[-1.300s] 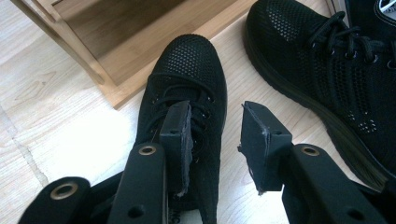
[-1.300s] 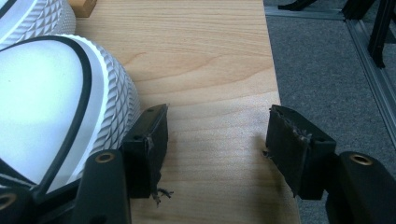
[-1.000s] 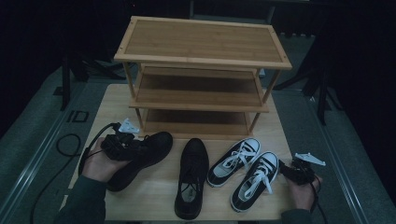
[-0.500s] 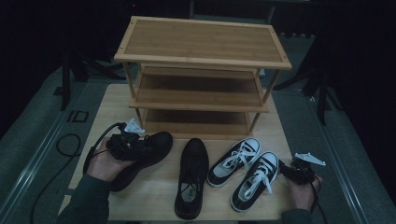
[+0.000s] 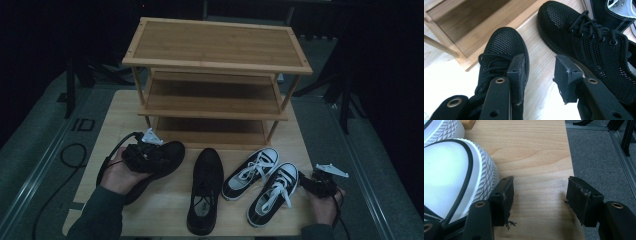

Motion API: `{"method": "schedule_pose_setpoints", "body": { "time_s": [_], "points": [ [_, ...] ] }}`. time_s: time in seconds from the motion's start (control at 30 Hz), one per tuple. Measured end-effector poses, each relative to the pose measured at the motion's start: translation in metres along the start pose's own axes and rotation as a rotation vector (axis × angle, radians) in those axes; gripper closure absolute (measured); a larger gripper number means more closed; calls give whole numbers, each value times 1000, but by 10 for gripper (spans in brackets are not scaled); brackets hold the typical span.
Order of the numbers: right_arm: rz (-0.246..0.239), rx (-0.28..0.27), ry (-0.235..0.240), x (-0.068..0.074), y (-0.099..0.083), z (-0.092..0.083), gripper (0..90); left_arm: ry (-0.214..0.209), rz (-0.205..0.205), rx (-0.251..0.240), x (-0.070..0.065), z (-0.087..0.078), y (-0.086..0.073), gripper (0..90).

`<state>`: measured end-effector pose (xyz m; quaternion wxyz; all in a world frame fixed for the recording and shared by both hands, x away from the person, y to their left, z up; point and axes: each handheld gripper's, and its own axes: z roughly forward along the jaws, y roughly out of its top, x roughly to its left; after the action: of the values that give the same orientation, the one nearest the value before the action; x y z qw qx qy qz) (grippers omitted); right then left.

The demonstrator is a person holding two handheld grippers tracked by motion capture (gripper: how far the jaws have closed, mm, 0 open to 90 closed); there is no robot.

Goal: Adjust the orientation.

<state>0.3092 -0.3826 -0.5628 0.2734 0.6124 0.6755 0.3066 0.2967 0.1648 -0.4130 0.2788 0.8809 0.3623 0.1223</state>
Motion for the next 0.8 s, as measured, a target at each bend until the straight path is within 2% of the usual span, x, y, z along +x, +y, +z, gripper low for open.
{"method": "schedule_pose_setpoints", "body": {
  "time_s": [0.8],
  "points": [
    [0, 0, 0, 0, 0, 0, 384, -50, 25, 7, -14, 6, 8, 601]
  ]
}}
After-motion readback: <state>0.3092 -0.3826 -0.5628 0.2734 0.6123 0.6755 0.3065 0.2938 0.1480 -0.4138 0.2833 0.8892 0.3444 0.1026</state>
